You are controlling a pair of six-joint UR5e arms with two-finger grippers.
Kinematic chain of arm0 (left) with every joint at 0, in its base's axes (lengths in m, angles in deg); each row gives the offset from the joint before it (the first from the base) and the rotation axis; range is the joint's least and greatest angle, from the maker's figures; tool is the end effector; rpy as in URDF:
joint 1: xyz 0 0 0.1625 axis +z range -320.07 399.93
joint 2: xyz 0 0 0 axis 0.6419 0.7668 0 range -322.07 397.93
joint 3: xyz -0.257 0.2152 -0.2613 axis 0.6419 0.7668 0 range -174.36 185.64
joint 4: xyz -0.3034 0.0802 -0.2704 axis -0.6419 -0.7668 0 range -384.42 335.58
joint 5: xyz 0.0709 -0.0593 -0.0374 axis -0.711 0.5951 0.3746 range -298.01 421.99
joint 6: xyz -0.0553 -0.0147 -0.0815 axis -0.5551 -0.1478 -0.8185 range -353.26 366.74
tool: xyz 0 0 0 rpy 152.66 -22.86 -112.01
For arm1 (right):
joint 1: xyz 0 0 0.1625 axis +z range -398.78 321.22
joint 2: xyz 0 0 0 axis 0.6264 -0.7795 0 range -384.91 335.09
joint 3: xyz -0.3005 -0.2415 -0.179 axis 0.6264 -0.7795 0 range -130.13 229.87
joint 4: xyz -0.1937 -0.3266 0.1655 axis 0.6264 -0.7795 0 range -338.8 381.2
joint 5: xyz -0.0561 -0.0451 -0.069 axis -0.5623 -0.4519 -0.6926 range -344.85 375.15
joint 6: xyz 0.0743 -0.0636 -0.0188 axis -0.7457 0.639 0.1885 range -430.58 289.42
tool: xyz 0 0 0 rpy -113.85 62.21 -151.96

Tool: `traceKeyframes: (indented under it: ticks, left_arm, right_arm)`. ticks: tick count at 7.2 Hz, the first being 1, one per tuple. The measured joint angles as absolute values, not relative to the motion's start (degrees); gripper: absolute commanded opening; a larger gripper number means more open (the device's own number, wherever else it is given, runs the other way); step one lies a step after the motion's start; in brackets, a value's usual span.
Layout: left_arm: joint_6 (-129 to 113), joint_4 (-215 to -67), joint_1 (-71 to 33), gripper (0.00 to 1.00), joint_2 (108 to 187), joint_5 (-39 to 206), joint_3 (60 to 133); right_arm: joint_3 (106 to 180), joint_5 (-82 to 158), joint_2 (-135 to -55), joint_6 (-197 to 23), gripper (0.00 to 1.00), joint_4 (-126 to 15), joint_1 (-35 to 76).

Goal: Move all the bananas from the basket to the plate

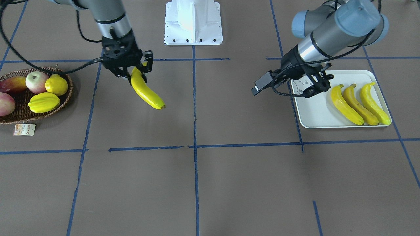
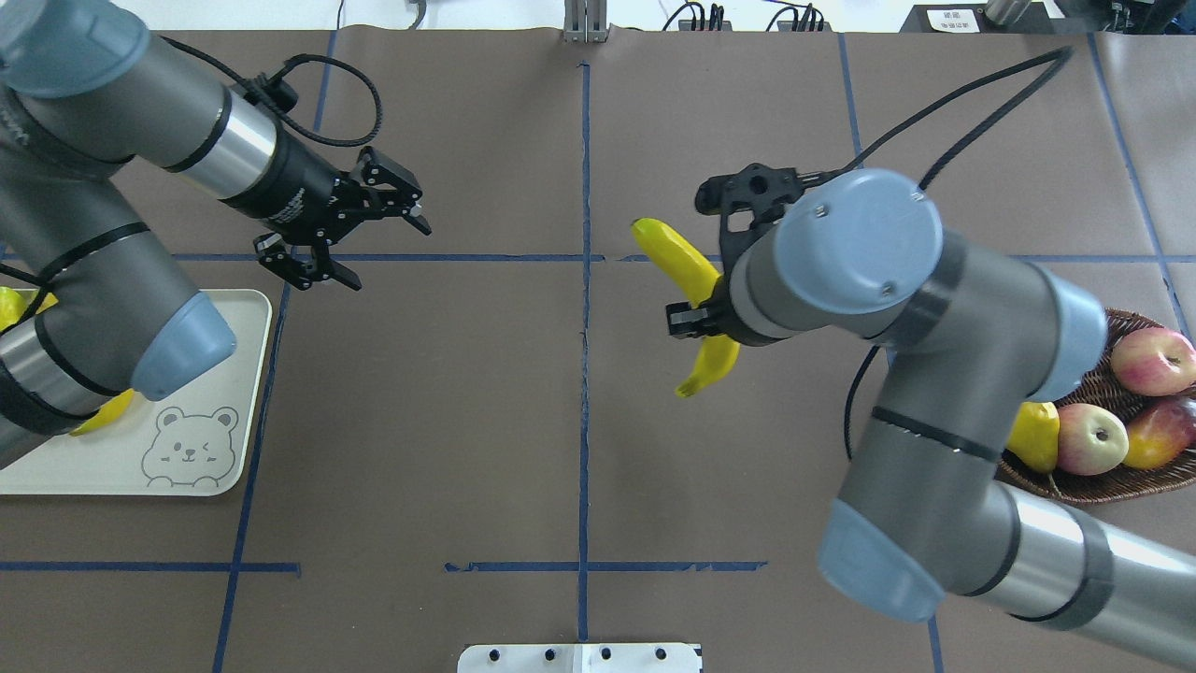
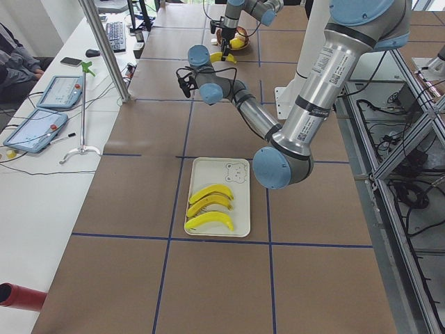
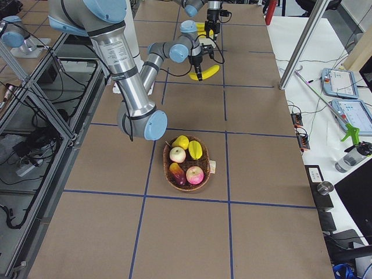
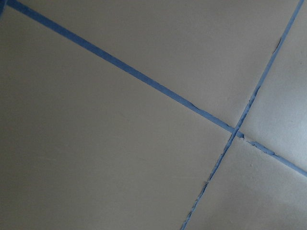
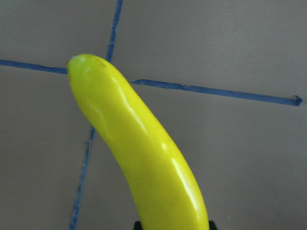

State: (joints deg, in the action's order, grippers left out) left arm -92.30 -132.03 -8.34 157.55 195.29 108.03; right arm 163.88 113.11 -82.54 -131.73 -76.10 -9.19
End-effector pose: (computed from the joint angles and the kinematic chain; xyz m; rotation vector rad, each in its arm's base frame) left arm 0.3605 -0.5017 0.2202 -0.3147 1.1657 -0.4851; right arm -0.4493 -0.3927 0.1843 0.3038 -0.8098 -0.0472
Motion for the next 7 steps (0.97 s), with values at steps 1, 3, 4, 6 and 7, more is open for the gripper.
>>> traceKeyframes:
  ticks: [1, 3, 4, 6, 7]
  left_arm:
    - [-95.3, -128.1, -6.9, 1.0, 160.8, 193.9, 107.9]
    - [-100.4, -125.0, -4.4, 1.0, 165.3, 191.4, 106.8]
    - [-101.6, -124.7, -3.4, 1.0, 166.6, 190.3, 105.9]
    - [-102.6, -124.6, -1.6, 1.0, 167.6, 188.8, 105.2]
    - [-102.7, -124.7, -1.0, 0.99, 167.7, 188.5, 105.0]
  right_arm:
    - [161.5, 108.6, -79.4, -133.6, 0.01, -76.2, -12.5]
    - [157.5, 101.5, -73.9, -135.1, 0.01, -77.8, -17.3]
    - [156.3, 100.0, -71.8, -135.3, 0.02, -79.1, -18.5]
    - [155.7, 98.5, -70.1, -135.3, 0.02, -79.9, -19.9]
    - [155.7, 98.2, -69.8, -135.4, 0.02, -79.9, -20.2]
